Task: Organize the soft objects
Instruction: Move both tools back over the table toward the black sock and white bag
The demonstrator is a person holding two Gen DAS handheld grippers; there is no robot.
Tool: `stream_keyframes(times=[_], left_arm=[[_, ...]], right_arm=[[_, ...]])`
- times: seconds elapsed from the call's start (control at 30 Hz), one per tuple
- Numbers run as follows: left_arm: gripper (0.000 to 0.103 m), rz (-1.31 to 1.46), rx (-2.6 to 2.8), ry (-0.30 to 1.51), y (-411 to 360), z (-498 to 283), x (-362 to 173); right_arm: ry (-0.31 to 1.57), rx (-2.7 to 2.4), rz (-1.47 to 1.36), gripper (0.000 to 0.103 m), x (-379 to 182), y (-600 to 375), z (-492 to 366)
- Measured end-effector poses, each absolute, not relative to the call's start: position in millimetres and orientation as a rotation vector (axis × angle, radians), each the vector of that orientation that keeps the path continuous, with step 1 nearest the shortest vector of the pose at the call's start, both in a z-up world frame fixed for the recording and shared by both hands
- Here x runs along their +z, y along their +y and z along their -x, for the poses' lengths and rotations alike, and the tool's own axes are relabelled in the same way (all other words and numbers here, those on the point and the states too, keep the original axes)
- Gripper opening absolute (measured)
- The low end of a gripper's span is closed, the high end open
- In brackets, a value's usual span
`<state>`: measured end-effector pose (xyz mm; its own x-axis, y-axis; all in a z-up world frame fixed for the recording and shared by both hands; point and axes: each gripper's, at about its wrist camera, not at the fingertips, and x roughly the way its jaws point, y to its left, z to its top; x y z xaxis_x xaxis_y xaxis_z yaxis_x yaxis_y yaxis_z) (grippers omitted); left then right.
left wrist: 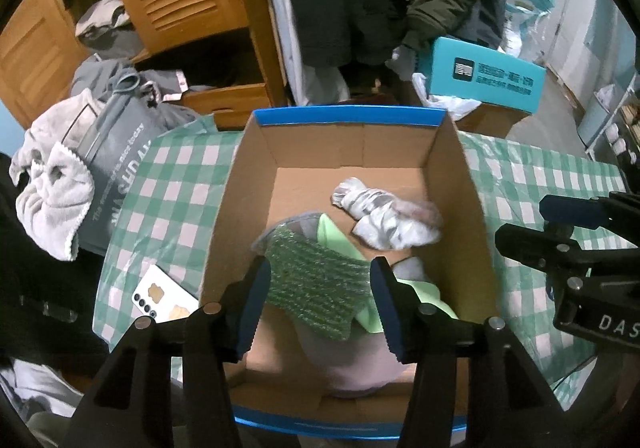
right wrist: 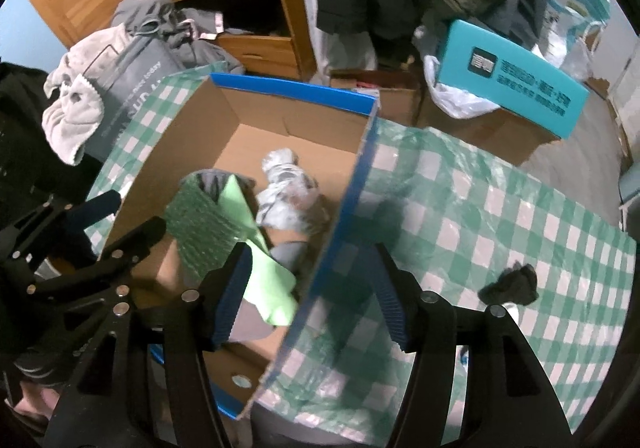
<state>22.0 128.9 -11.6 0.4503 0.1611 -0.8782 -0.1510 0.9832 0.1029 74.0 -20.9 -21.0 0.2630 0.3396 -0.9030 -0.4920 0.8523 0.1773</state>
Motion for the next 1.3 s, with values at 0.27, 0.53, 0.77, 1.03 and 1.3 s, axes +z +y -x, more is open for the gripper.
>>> stream_keyframes(times=[0.27,0.53,0.77,1.03,1.3], left_arm=[[0.054,-0.069,0.161,1.095,103.5,-26.3,-13.8],[0.054,-0.122,0.129,1.103,75.0,-29.9,-15.9],[0.056,-0.160,0.093,1.125,48.6,-37.1,-20.4],[0.057,-0.205,0.041,1.149,13.4,-42.6,-28.2],[0.057,-0.213,0.003,1.176,-12.6,-50.2,-36.0]], right_arm=[[1.195,0.519,0.119,0.061,-26.7,-54.6,-76.0],[1.209,0.480,0.089,0.061,-31.4,-89.0,-76.6],[1.216,0.441,0.060,0.061,-36.1,-120.7,-77.3],[1.226,0.357,0.027,0.061,-47.2,-163.5,-84.5],[1.257,0.294,-0.009,0.061,-63.4,-198.5,-85.5]])
